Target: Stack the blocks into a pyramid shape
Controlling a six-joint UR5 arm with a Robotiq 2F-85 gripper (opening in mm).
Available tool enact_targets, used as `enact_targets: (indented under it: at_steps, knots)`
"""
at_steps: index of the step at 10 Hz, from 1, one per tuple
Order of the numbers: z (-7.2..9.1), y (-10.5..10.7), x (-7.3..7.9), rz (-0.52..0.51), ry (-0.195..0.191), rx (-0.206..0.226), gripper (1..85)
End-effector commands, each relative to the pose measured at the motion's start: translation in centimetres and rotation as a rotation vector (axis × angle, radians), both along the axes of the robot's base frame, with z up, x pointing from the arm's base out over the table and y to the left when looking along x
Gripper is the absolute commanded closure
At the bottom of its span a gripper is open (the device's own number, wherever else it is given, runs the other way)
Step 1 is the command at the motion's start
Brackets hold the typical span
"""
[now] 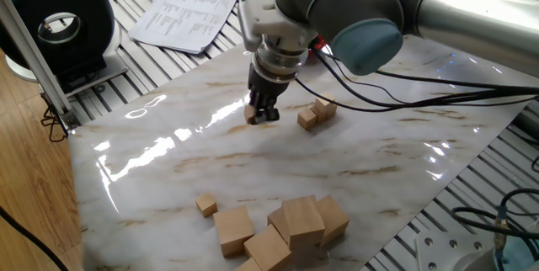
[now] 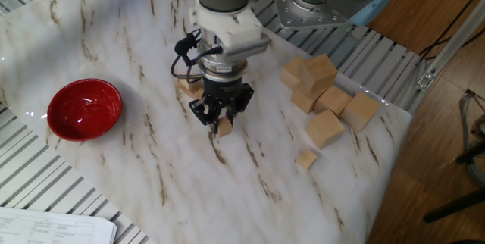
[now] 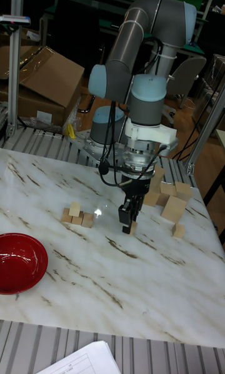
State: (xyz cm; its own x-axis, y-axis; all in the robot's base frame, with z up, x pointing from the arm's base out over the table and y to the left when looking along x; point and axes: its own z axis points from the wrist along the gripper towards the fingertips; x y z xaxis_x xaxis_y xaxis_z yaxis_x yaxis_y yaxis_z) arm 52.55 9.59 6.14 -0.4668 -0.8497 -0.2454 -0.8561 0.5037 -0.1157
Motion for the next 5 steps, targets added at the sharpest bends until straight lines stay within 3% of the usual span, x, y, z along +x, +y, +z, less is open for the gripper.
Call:
enact_targets:
  at_steps: [1,3,5]
  knots:
    - [0.5,0.6,0.8,-0.101,-0.013,0.056,84.7]
    - [0.4,0.6,0.4,-0.108,0.003,0.055,84.7]
    - [0.0,1.6,0.8,-0.124,0.016,0.101,84.7]
